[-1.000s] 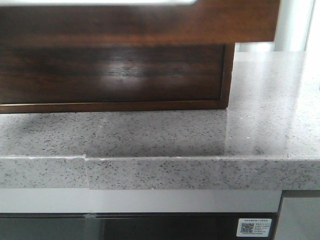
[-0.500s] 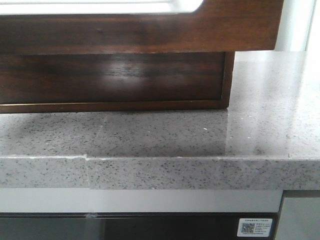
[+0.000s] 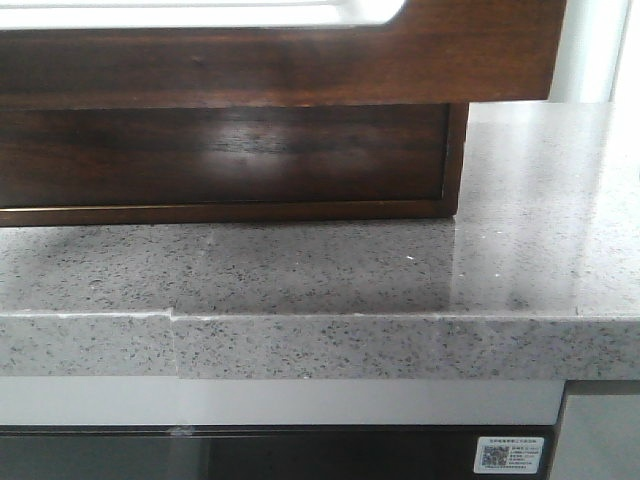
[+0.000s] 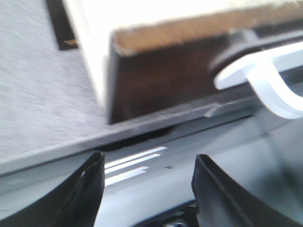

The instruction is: Put scissors in drawer with both arms

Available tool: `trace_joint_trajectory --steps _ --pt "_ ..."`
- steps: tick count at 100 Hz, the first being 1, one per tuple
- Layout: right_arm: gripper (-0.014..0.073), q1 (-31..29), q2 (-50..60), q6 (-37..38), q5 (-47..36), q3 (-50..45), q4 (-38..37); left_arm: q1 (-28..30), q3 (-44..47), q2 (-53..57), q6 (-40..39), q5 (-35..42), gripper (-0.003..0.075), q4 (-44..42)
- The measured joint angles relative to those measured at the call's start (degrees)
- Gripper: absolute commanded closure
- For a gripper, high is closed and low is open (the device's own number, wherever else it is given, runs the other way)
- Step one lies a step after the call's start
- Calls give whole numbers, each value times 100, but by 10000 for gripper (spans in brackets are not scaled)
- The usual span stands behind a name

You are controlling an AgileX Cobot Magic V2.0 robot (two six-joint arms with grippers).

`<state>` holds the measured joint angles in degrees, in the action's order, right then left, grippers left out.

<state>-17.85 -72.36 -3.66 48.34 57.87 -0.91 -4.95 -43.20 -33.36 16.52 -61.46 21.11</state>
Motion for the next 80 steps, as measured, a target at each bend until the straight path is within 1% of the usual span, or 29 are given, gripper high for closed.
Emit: trace_joint_trajectory --steps 10,17,34,43,59,80 --pt "60 0 -548 -199 245 410 91 -225 -196 11 -63 94 331 -263" --pt "68 0 -914 -412 370 675 310 -314 -318 24 -63 255 332 -328" --pt "187 0 -1678 -733 651 1258 600 -356 -456 35 15 753 332 -374" --pt "219 0 -1995 -851 737 1512 636 -356 -456 35 29 977 331 -374" --pt "226 0 -2458 -957 872 1892 660 -356 -456 35 205 1231 332 -359" --pt "227 104 -2929 -1130 1129 2297 658 -356 -456 35 553 1414 332 -100"
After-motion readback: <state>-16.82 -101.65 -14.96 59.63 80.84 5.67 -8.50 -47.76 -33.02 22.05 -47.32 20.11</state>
